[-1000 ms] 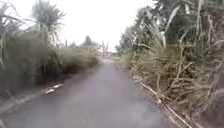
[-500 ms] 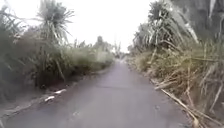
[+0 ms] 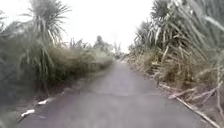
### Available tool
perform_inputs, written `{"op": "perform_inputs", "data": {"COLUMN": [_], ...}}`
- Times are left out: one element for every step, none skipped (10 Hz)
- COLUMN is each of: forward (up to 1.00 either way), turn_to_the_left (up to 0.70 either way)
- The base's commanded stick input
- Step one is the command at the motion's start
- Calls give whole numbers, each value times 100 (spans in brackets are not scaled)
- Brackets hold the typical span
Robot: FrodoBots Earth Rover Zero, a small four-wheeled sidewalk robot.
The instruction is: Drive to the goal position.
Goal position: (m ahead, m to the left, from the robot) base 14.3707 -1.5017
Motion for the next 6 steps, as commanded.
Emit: {"op": "perform_inputs", "data": {"forward": [100, 100, 100, 100, 100, 100], "turn_to_the_left": [0, 0, 0, 0, 0, 0]}}
